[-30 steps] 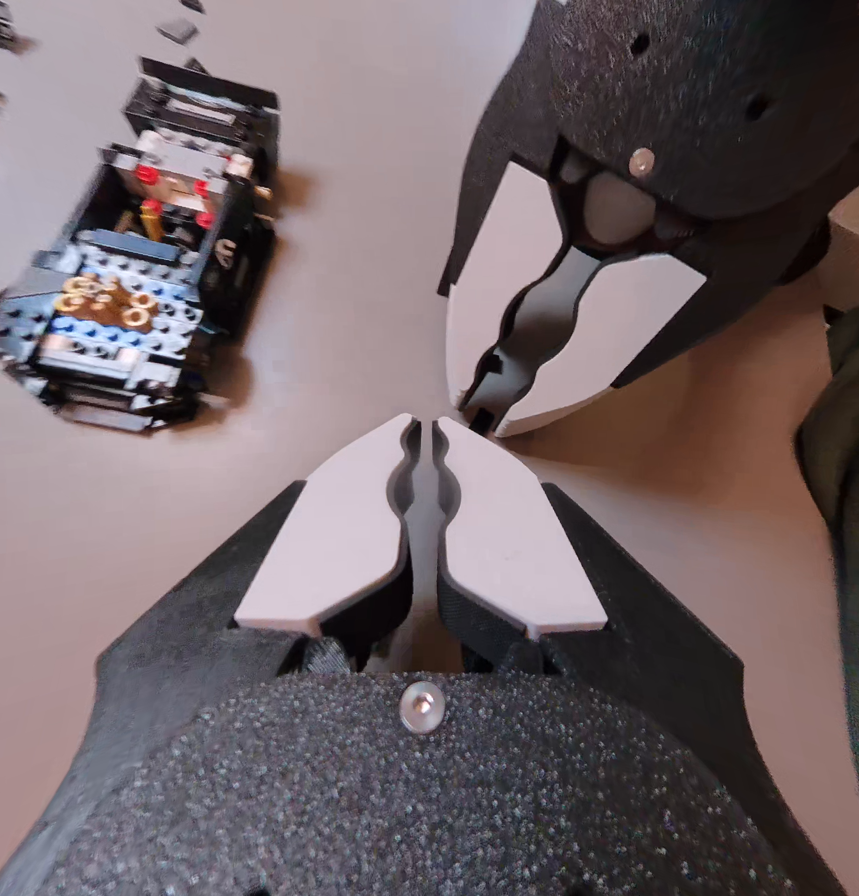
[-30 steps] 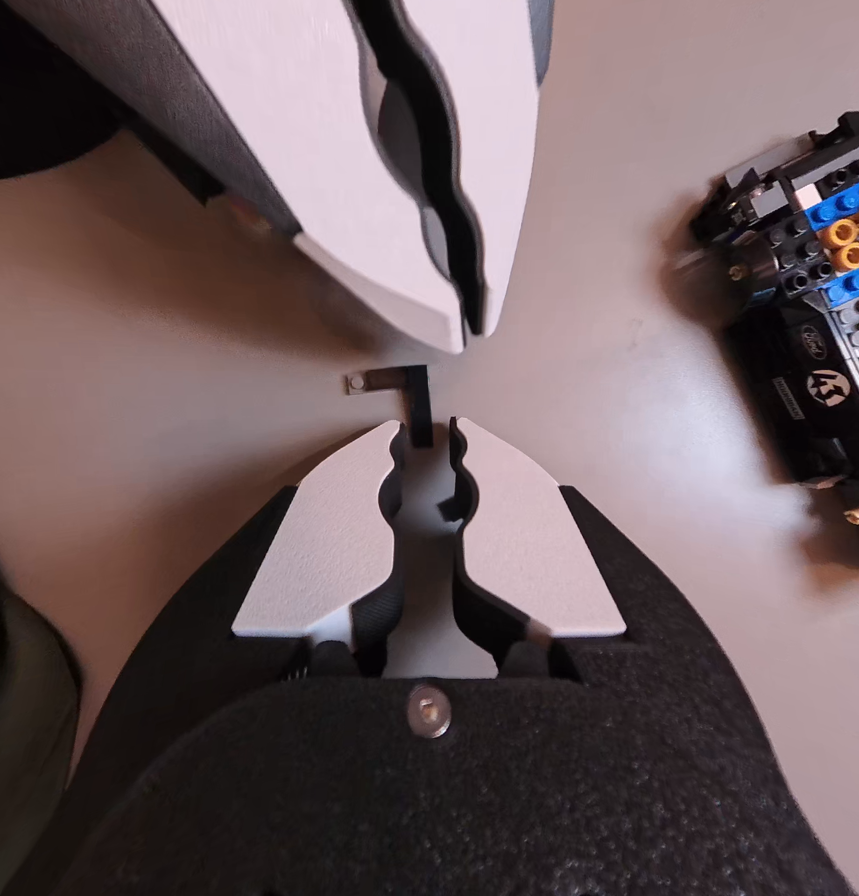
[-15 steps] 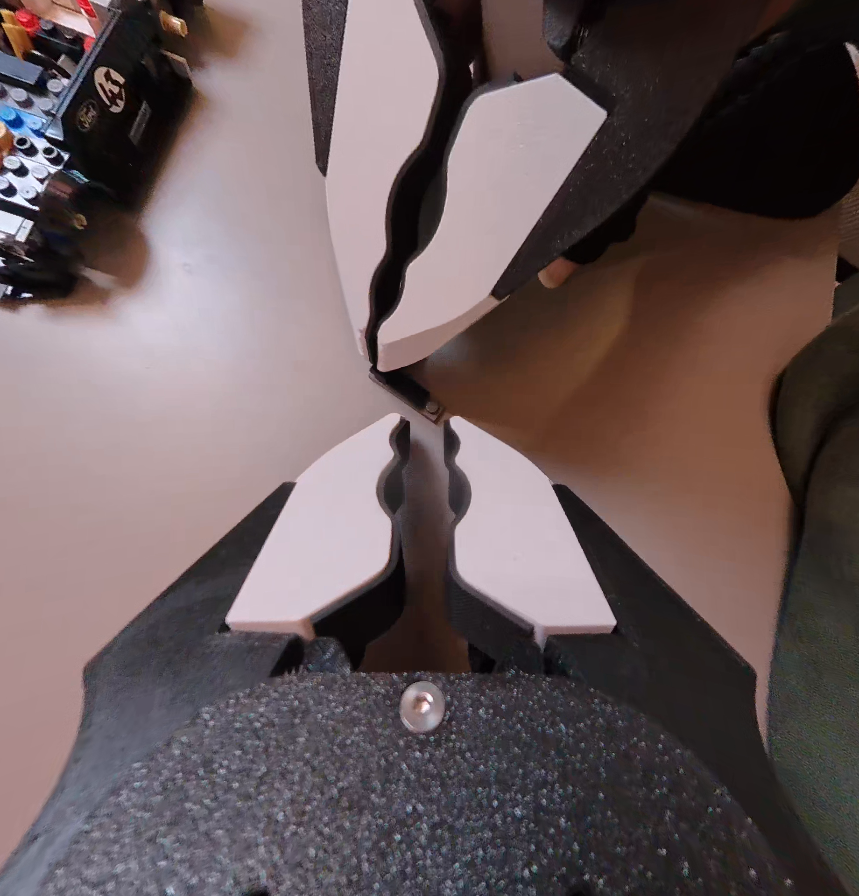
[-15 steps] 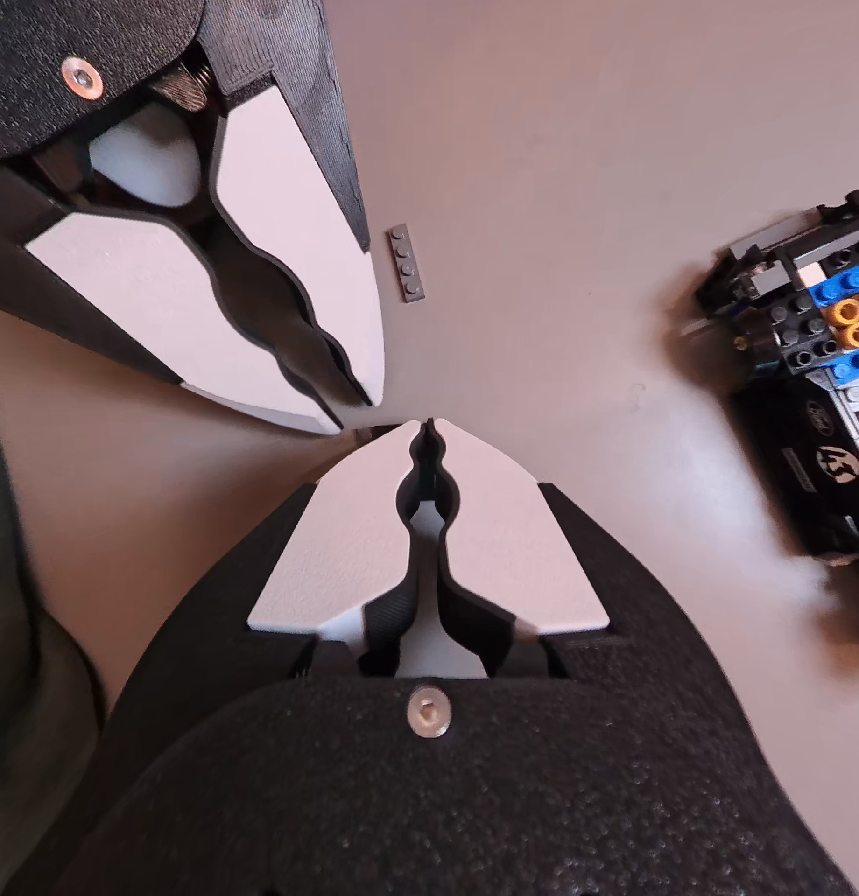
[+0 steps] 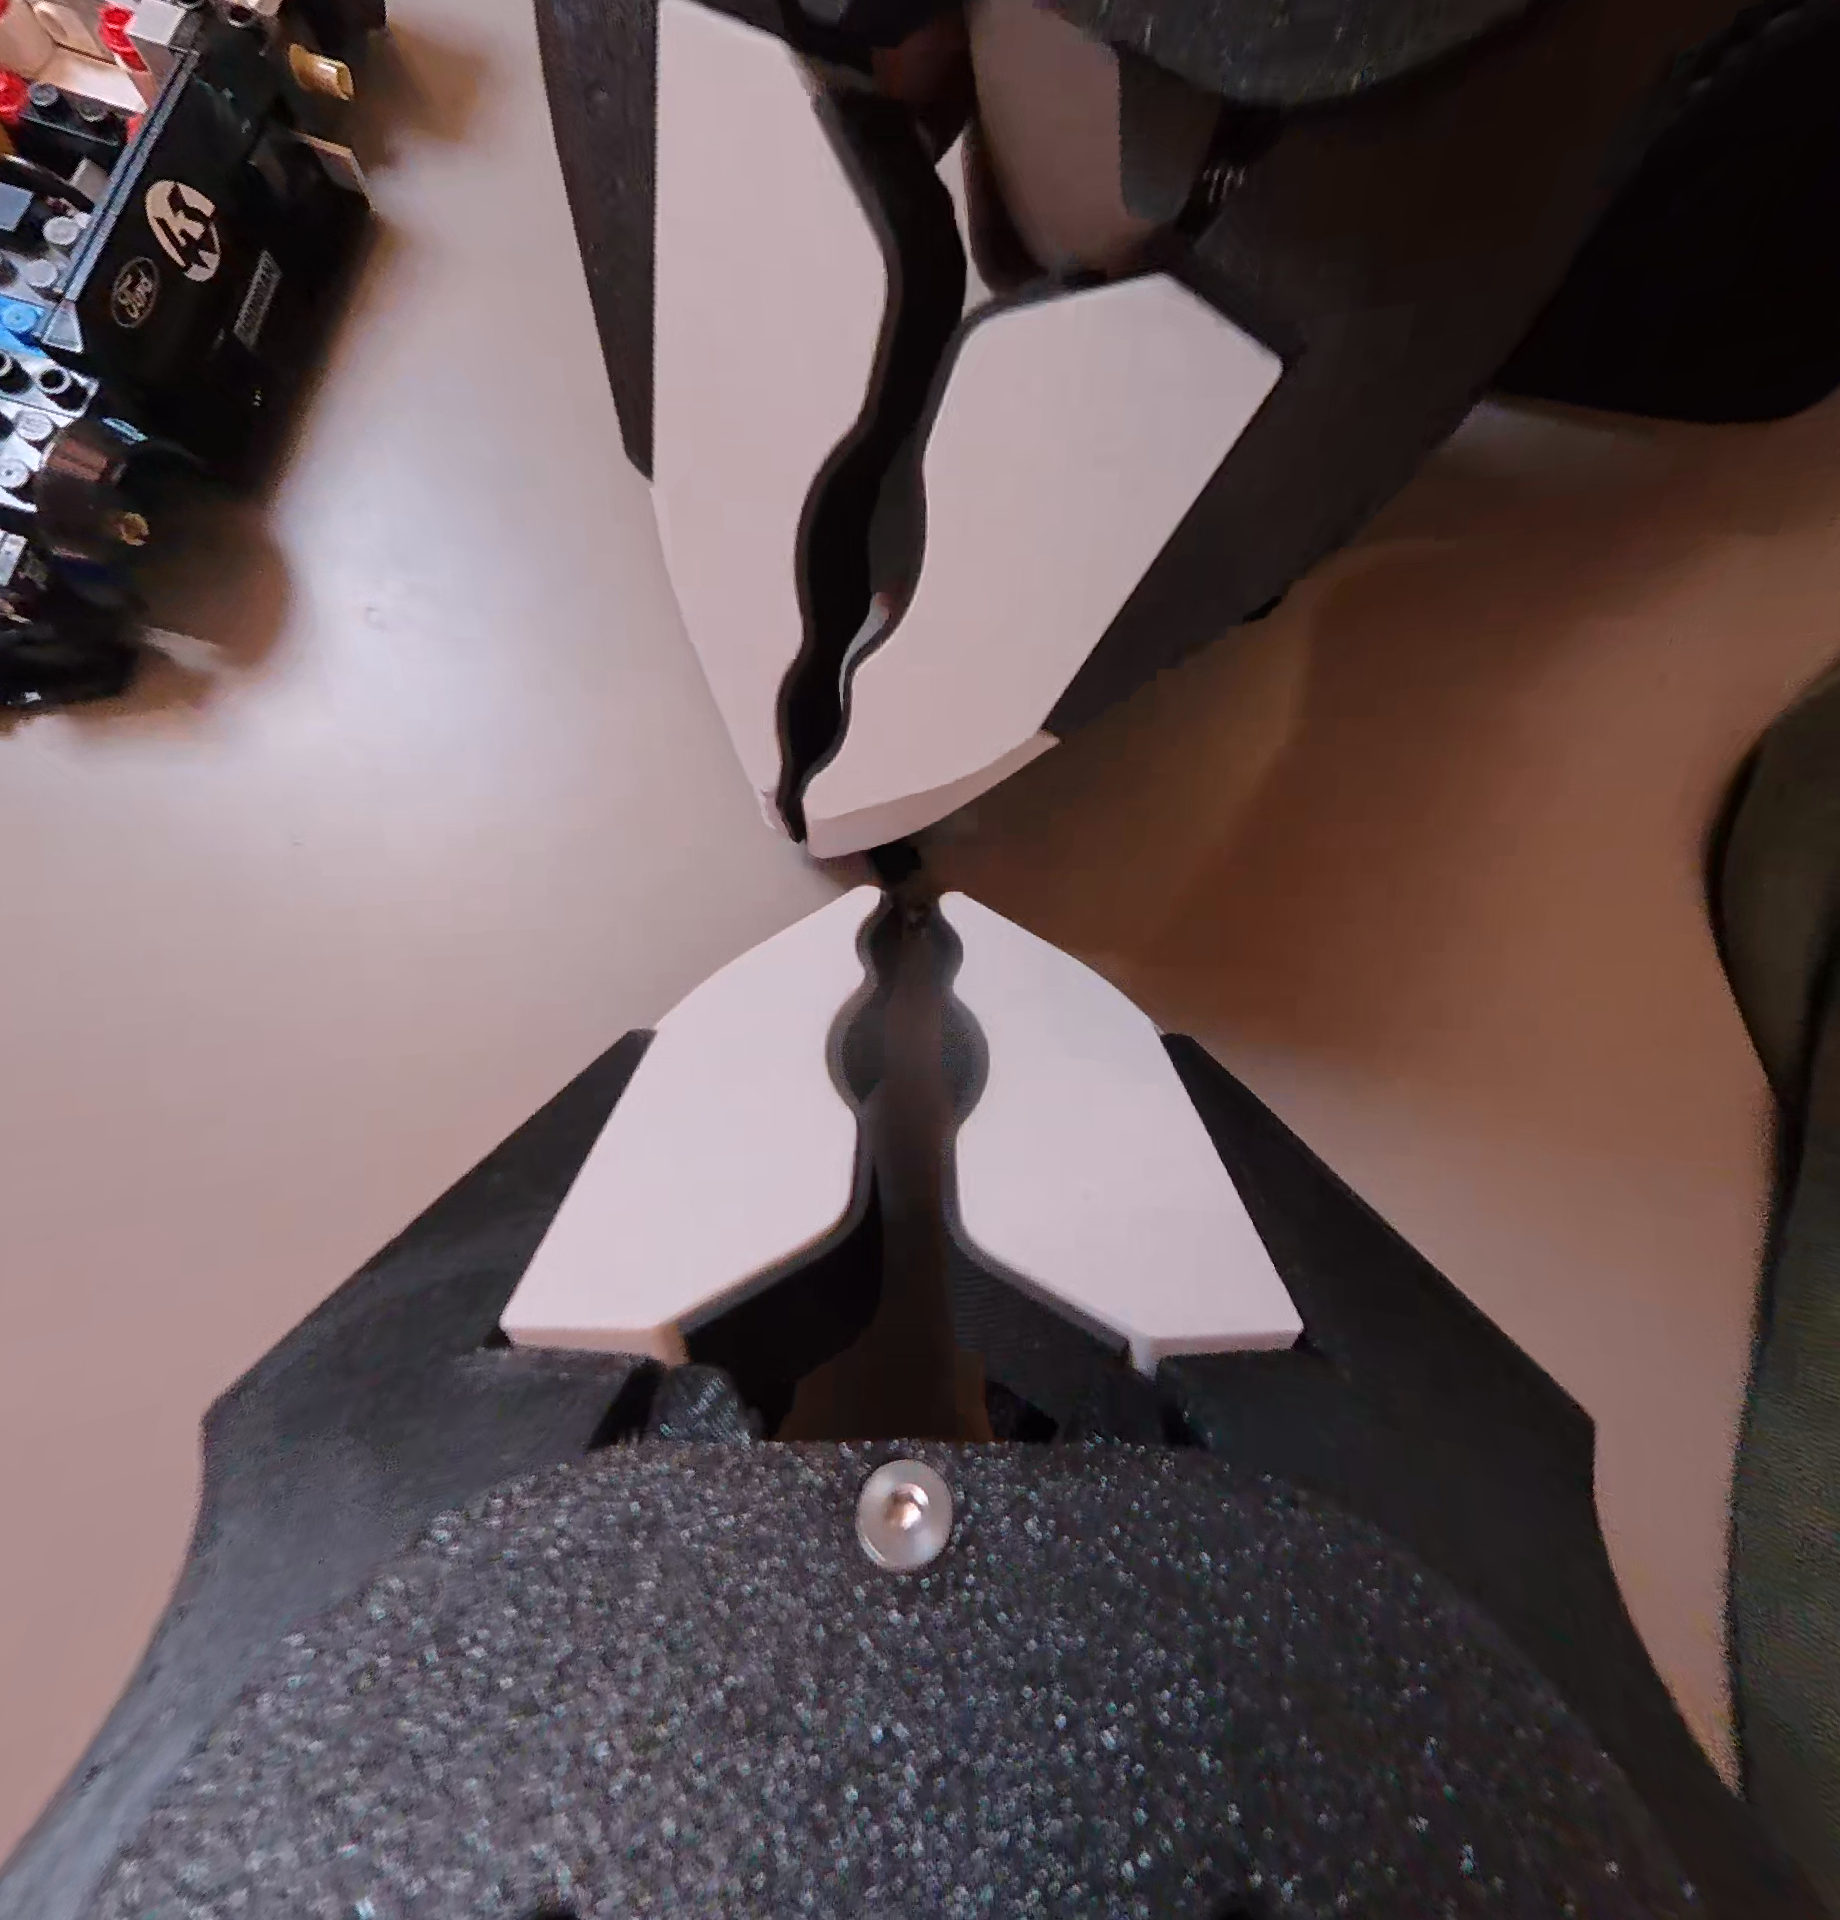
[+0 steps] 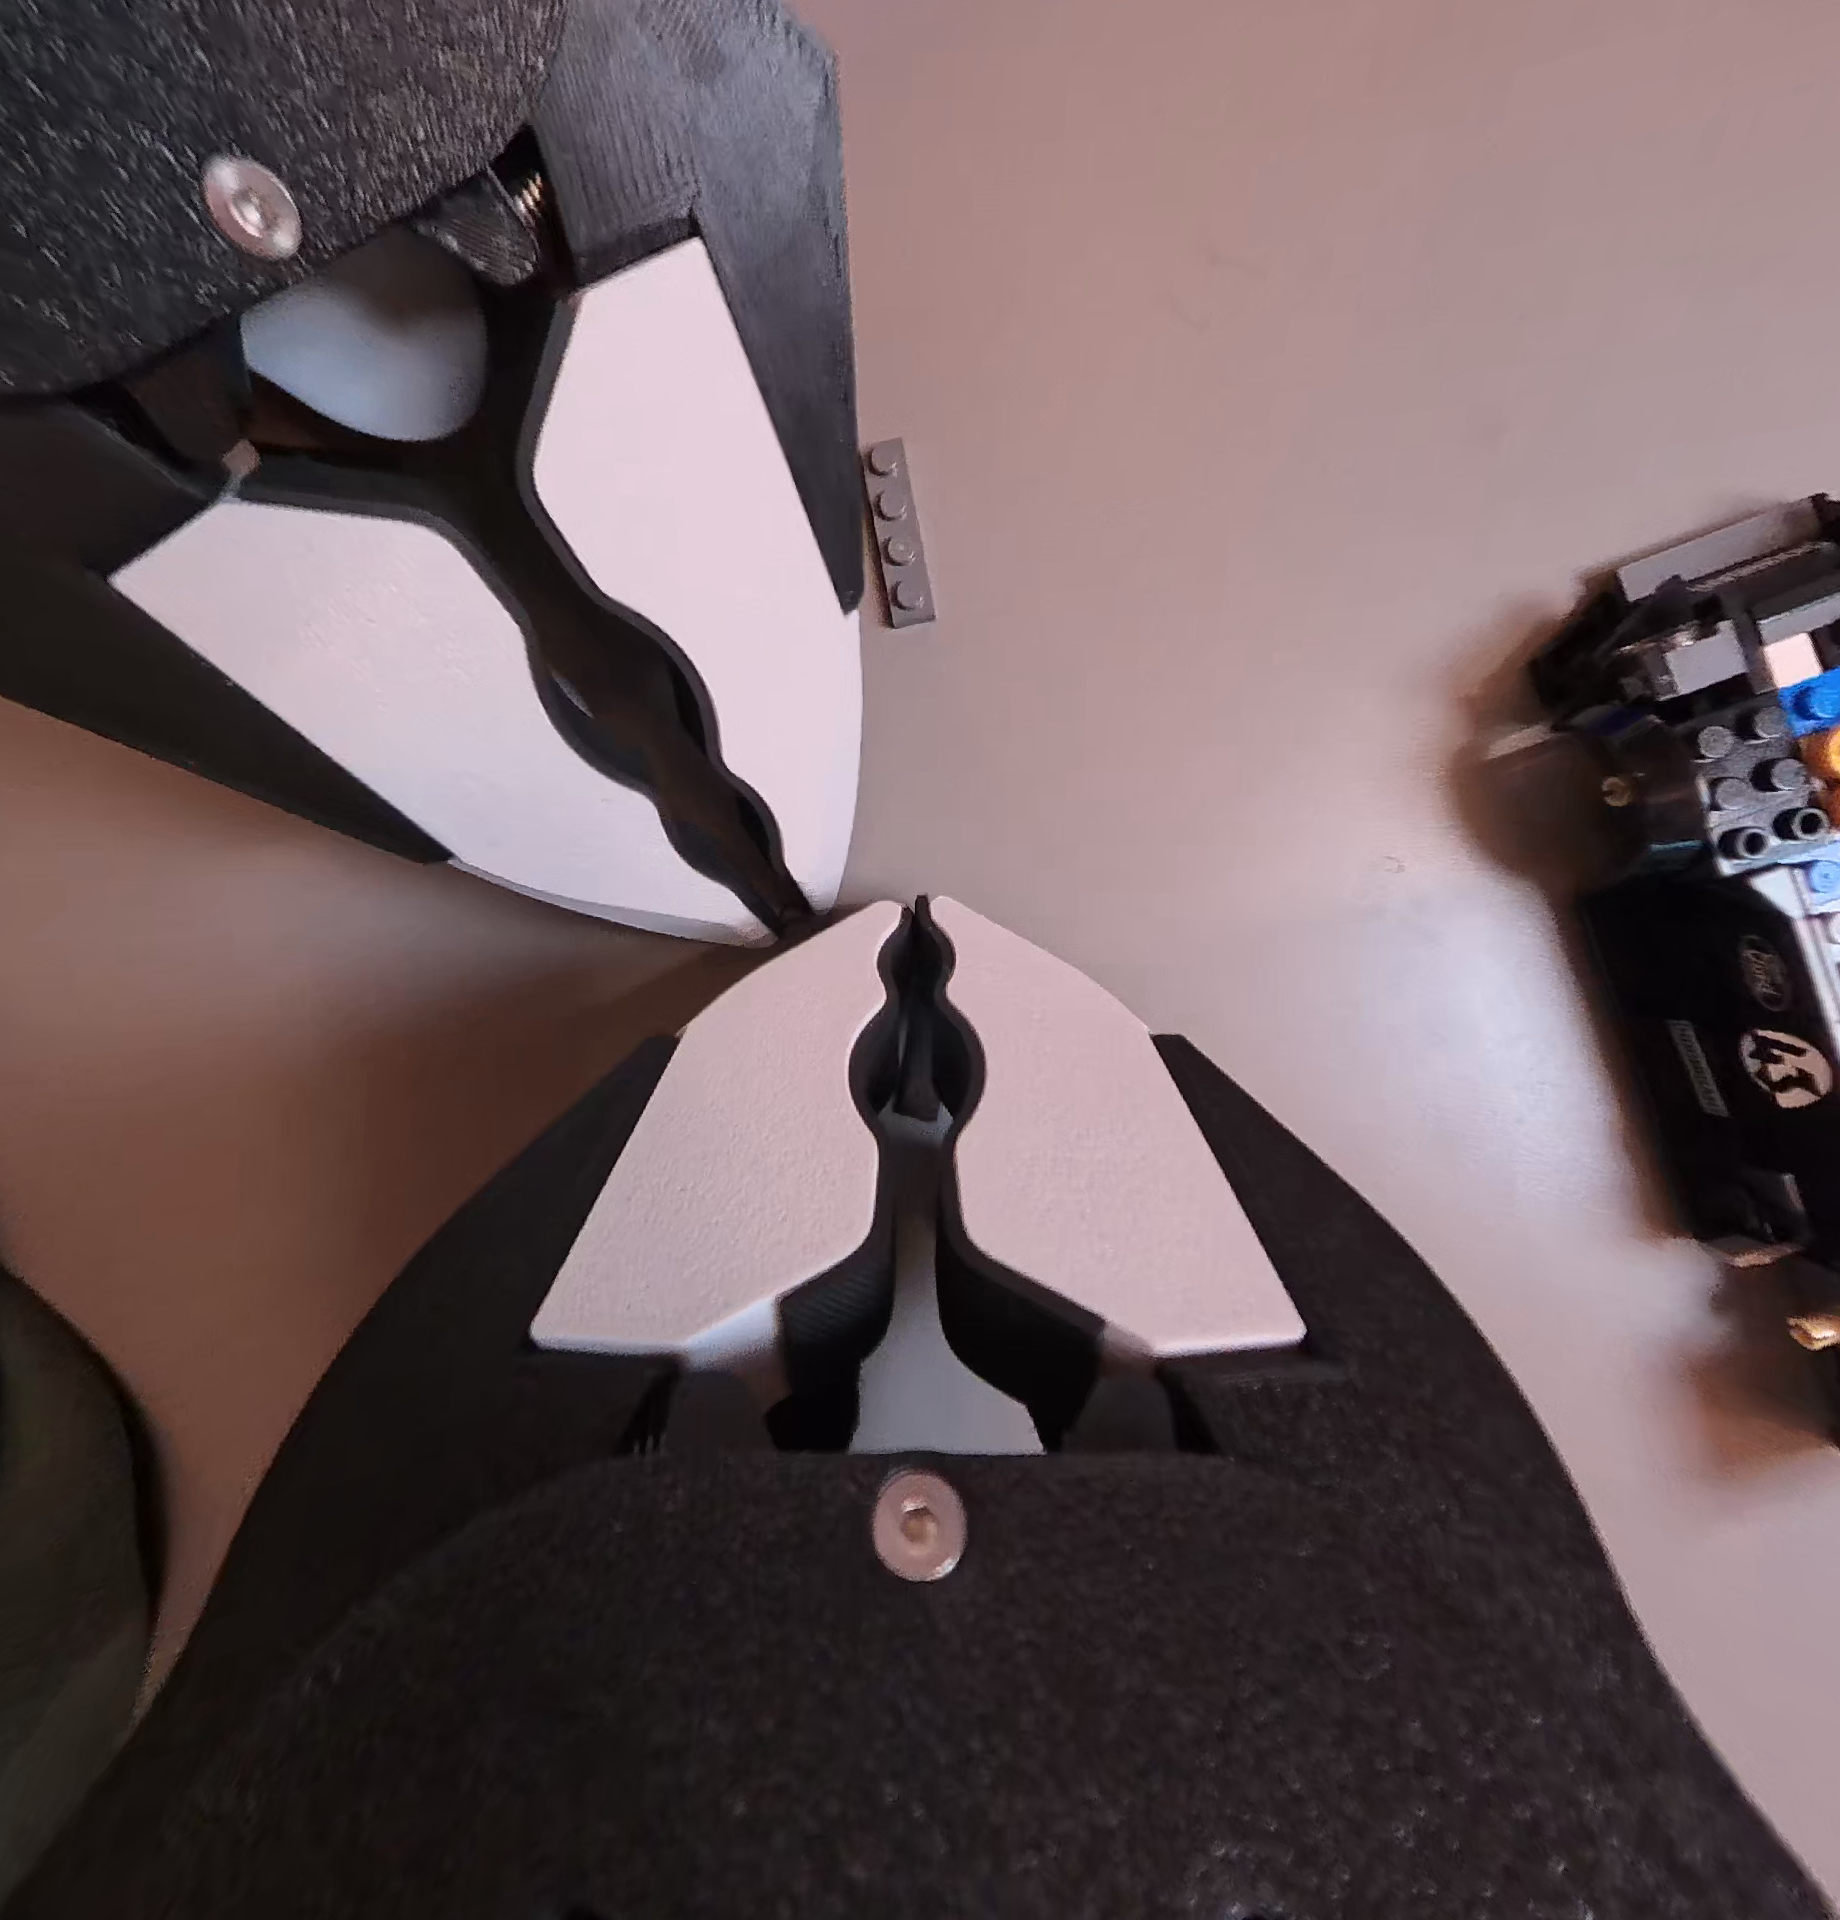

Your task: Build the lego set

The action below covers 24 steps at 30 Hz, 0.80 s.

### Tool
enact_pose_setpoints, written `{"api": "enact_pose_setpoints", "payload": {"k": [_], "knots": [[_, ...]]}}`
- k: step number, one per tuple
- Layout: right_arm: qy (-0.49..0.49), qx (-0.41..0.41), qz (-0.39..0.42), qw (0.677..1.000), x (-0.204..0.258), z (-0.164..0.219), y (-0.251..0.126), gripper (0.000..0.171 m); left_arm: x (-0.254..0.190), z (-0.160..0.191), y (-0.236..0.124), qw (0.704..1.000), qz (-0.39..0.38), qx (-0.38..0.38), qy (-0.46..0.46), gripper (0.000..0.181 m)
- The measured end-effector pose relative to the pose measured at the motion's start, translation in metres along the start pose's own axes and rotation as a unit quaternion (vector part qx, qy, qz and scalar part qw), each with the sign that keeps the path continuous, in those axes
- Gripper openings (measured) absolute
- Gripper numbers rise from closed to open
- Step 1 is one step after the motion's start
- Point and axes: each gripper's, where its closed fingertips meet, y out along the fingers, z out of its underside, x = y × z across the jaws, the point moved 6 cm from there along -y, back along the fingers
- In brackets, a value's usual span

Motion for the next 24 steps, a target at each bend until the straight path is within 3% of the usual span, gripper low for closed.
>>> {"api": "enact_pose_setpoints", "payload": {"k": [6, 14, 18, 24], "knots": [[0.024, -0.035, -0.003, 0.999, -0.004, -0.003, -0.009, 0.0, 0.0, 0.001, 0.0, 1.0, -0.002, -0.003, 0.004, 0.007], [0.08, -0.074, 0.009, 0.994, -0.014, 0.02, -0.037, 0.005, -0.001, -0.002, 0.0, 1.0, -0.014, -0.005, 0.005, 0.026], [0.076, -0.045, 0.018, 0.996, -0.006, 0.033, -0.026, 0.014, -0.001, -0.008, 0.006, 1.0, -0.027, 0.004, 0.004, 0.025], [0.06, -0.018, 0.048, 0.997, 0.001, 0.03, -0.014, 0.012, 0.0, -0.01, 0.008, 0.999, -0.049, 0.01, -0.003, 0.013]]}}
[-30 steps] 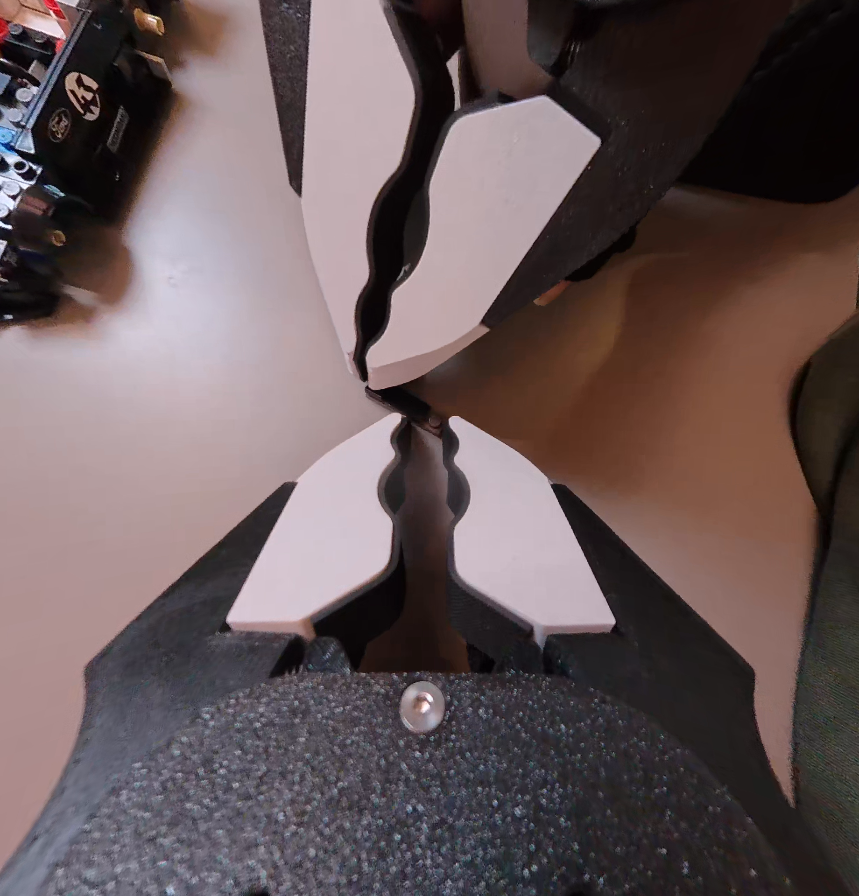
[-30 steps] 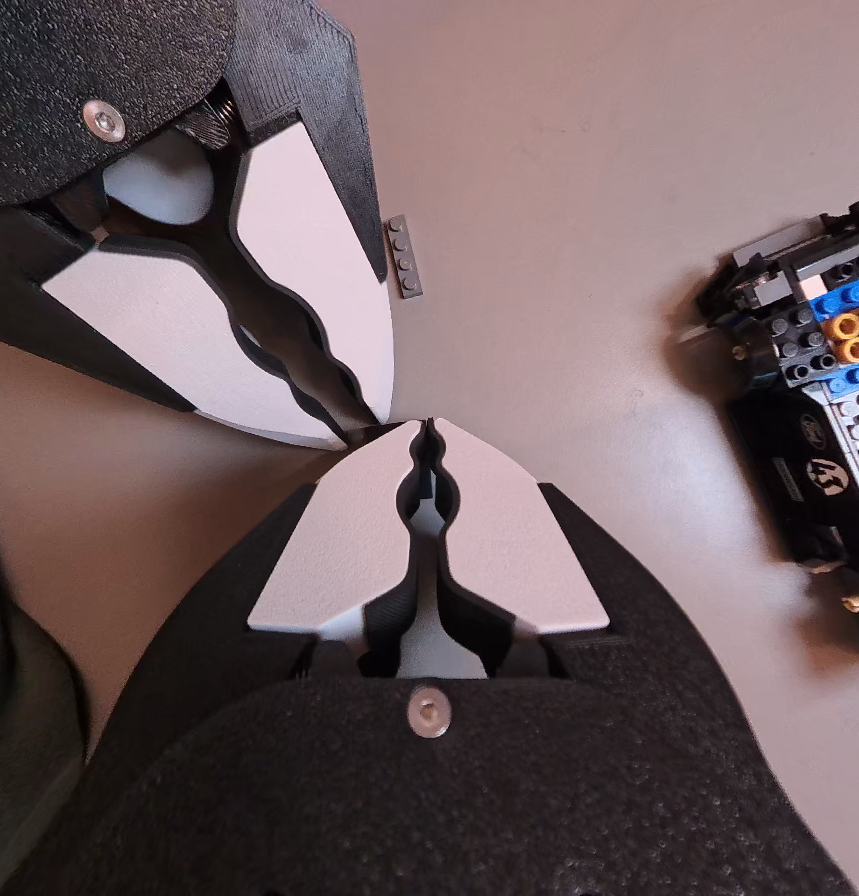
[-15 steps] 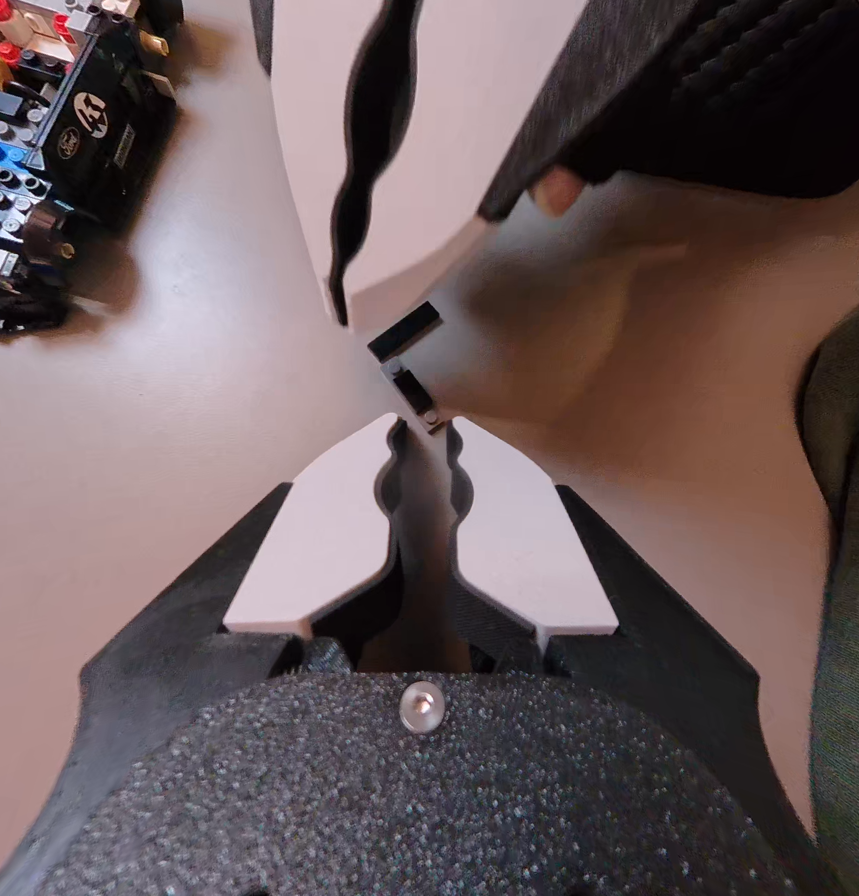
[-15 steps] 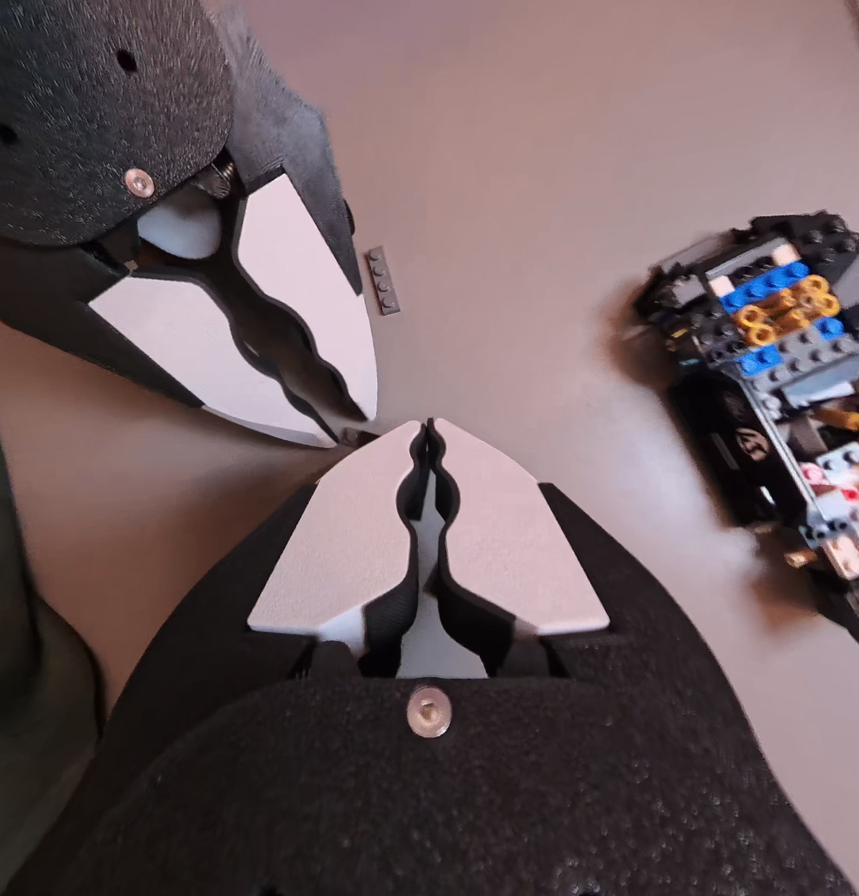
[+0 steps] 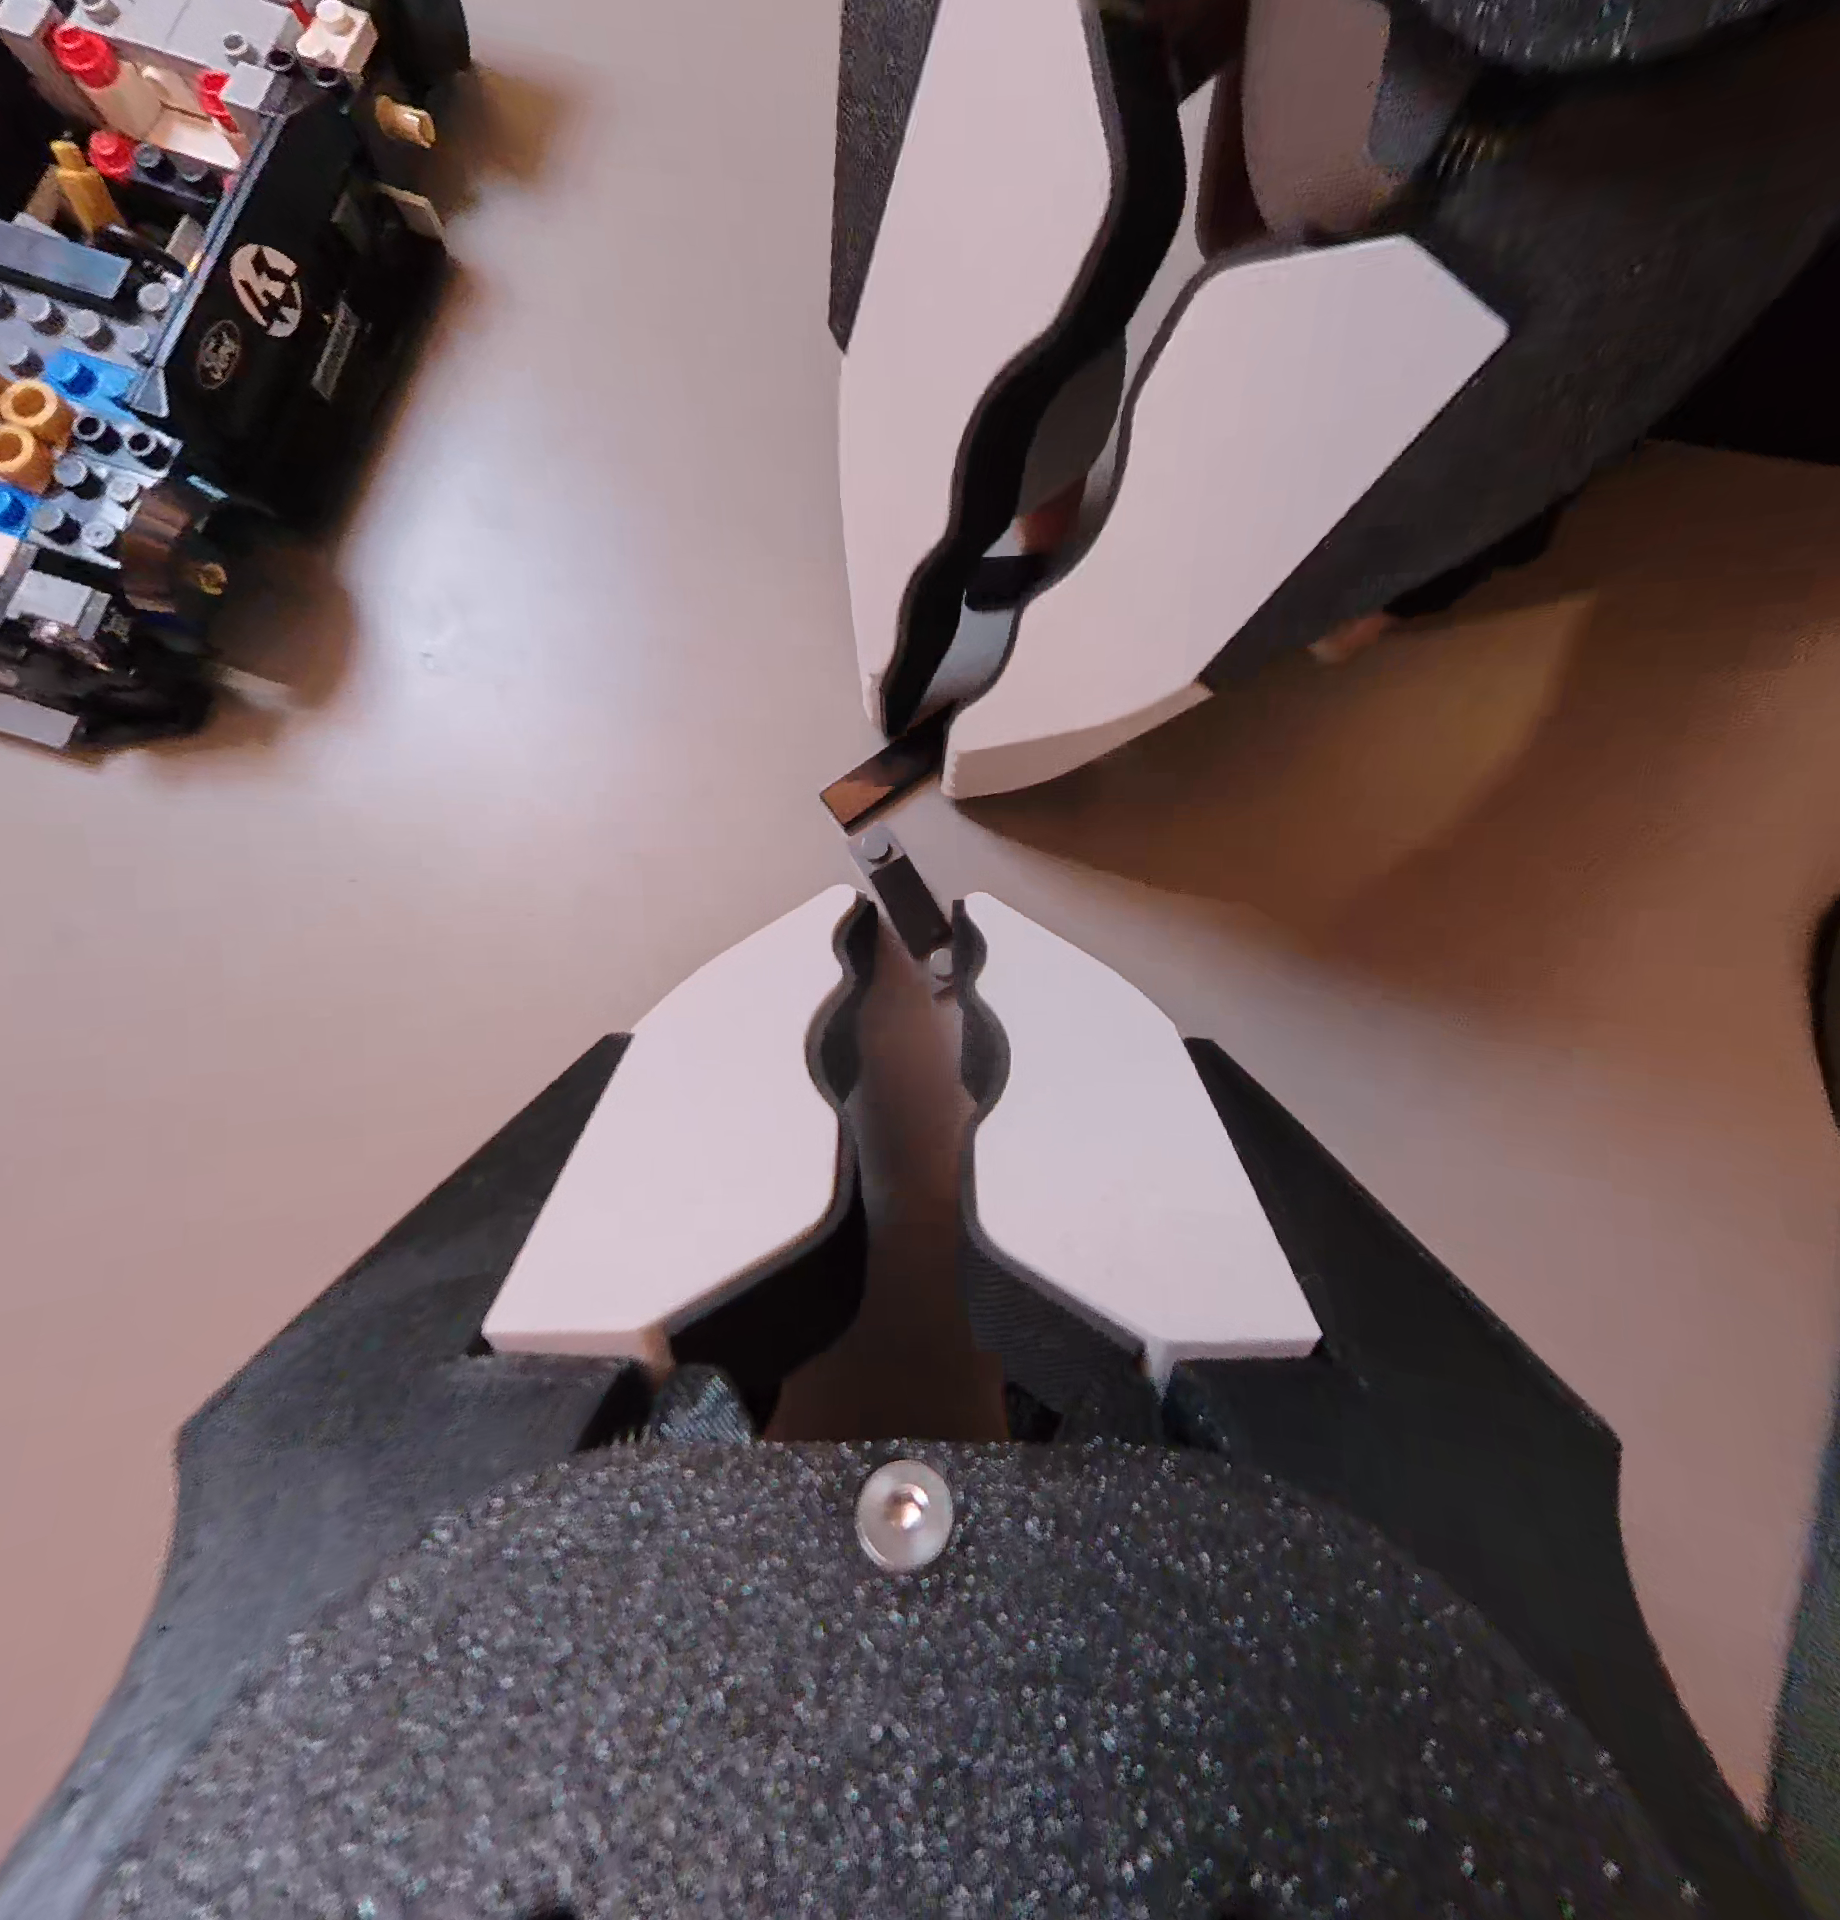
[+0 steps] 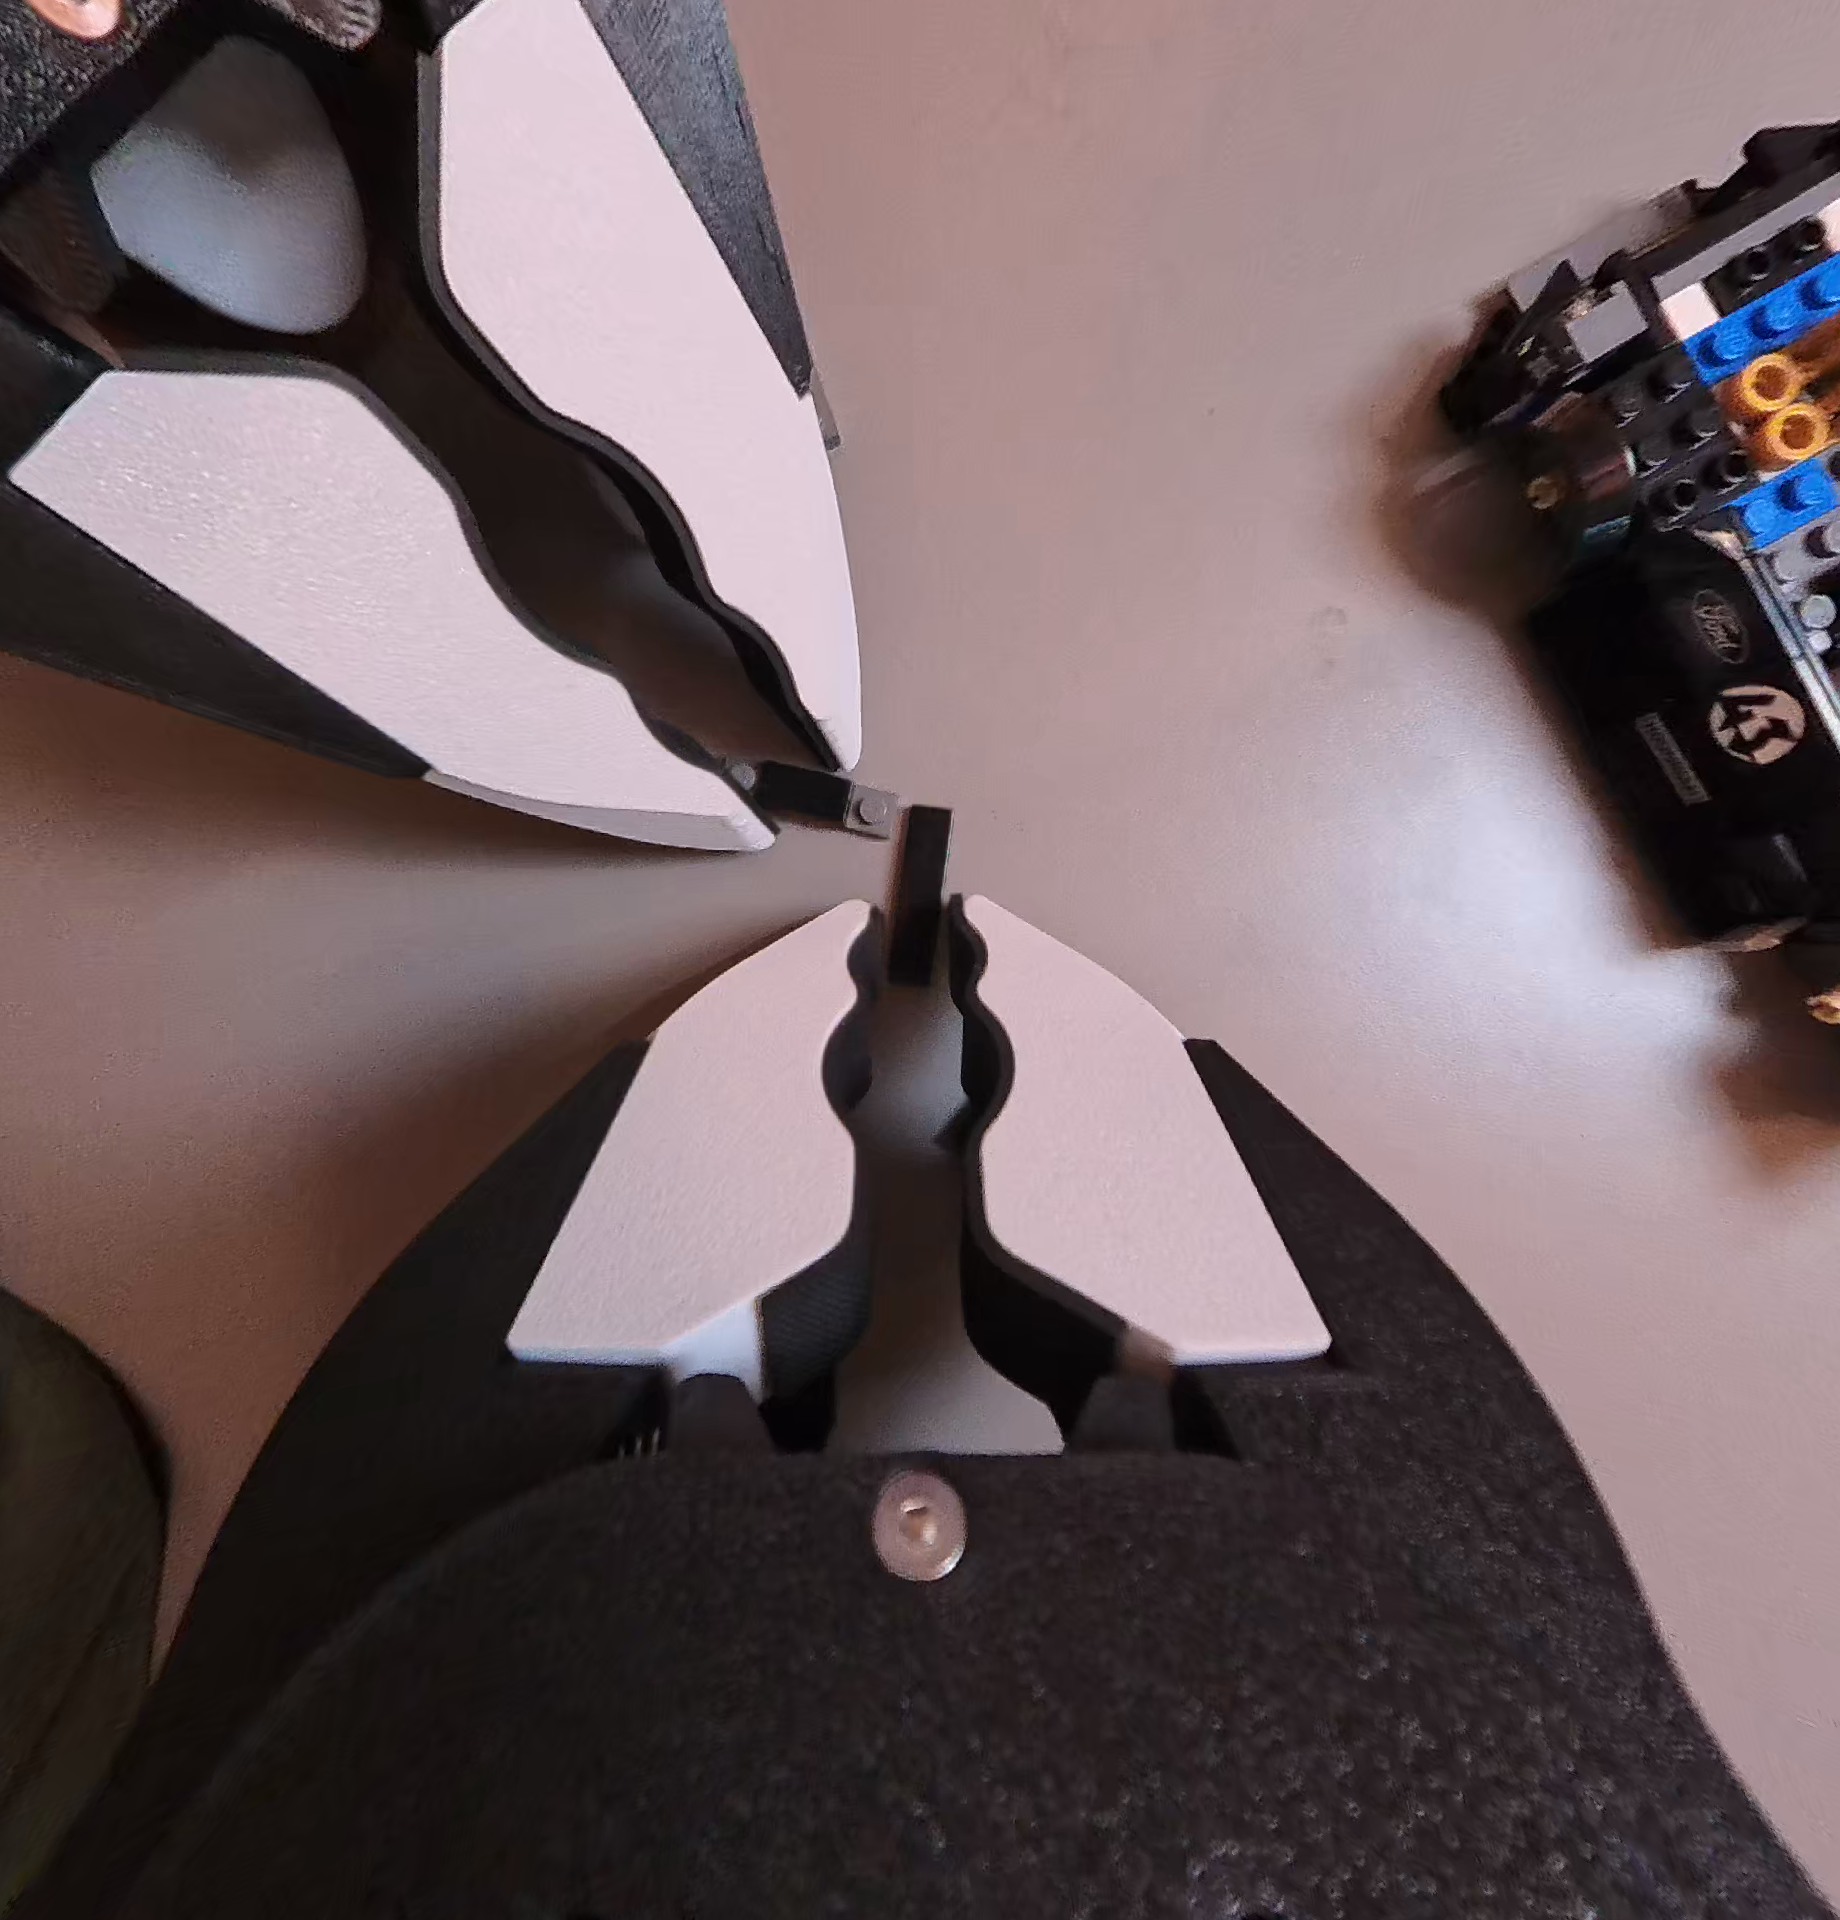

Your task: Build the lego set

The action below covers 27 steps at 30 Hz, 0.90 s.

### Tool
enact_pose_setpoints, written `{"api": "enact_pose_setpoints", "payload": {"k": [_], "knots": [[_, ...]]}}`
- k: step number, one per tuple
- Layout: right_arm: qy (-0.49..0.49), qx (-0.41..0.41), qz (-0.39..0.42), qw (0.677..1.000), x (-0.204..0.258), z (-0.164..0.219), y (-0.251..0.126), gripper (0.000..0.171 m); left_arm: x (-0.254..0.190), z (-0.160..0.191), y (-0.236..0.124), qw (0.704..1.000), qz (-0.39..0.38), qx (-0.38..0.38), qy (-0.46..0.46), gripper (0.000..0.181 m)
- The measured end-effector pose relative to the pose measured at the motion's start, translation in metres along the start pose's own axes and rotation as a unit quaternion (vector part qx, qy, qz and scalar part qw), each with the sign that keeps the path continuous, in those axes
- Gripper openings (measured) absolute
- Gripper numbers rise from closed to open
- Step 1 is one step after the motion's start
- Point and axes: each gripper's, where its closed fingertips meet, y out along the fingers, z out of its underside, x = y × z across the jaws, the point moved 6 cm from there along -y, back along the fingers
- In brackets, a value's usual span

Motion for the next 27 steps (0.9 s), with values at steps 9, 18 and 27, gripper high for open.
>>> {"api": "enact_pose_setpoints", "payload": {"k": [9, 18, 27], "knots": [[0.024, -0.012, 0.006, 1.0, 0.002, -0.007, -0.007, 0.008, -0.001, 0.004, -0.006, 0.999, 0.03, -0.019, -0.026, 0.022], [0.055, -0.006, -0.004, 0.998, 0.009, -0.004, 0.001, 0.008, -0.002, -0.005, -0.009, 0.997, 0.047, -0.061, 0.001, 0.028], [0.048, -0.005, -0.005, 0.999, 0.009, -0.007, 0.003, 0.008, -0.004, -0.006, -0.001, 0.998, 0.041, -0.046, 0.022, 0.027]]}}
